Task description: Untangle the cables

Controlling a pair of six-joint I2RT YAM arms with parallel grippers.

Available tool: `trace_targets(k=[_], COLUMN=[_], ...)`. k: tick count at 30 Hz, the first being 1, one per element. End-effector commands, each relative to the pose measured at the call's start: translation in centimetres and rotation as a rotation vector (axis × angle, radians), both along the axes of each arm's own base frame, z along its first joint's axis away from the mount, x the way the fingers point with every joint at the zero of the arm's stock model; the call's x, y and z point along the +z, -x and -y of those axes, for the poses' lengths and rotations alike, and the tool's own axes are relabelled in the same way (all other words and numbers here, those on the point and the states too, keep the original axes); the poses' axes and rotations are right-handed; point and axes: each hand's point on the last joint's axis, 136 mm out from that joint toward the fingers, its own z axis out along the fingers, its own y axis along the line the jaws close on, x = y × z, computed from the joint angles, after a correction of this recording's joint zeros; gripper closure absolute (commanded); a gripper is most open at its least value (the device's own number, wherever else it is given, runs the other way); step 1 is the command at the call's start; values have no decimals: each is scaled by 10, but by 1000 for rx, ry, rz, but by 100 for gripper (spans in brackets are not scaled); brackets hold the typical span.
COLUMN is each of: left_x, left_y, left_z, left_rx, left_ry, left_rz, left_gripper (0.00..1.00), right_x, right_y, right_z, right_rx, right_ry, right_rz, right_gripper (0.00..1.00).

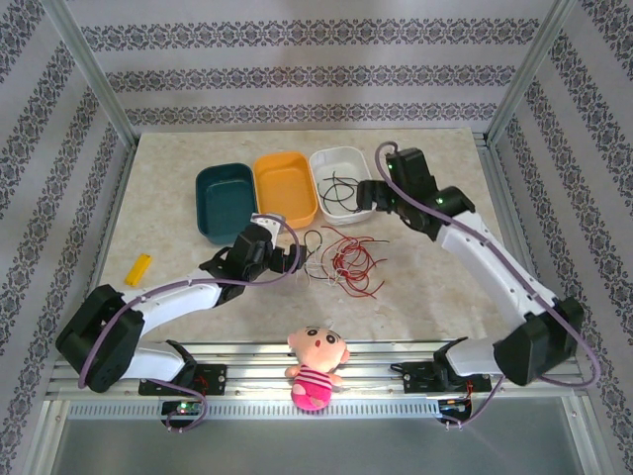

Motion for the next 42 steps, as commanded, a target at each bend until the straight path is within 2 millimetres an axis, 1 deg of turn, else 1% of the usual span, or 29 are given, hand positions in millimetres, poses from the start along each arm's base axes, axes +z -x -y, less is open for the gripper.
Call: trace_targets(k=[1,6,11,15,22,28,31,34,39,42], left_x=[7,4,-1,-4,-10,-13,-15,-23,-35,-41], left_y=[-2,-1,0,1,4,11,11,9,6,4], left_z=[15,29,41,49,65,90,97,99,101,107], left_rx=[-58,-108,-134,-145,-194,-267,-271,-260,-250,-261], left_ry=[0,28,33,9,-79,-33,-27,-58,-94,-94], left_rz=[-4,-42,-89,-108,-135,-158,-158,-185,-221,-233], left_gripper=[1,1,1,6,5,5,6,13,24,25], right_x=[-15,-44,-76,-99,-131,-147,-153,-157,-159,-161], right_y=[19,48,66,78,90,95,95,96,95,93], right_z=[16,31,38,40,48,53,54,54,53,50], right_rx=[-82,-136,-175,-199,-242,-272,-276,-280,-283,-280], right_ry=[-13,-38,-50,-62,-89,-108,-120,-124,-163,-187], right_rz=[-18,-67,-144,-201,-283,-313,-326,-336,-327,-327], right_gripper=[2,2,2,2,2,2,2,3,9,16])
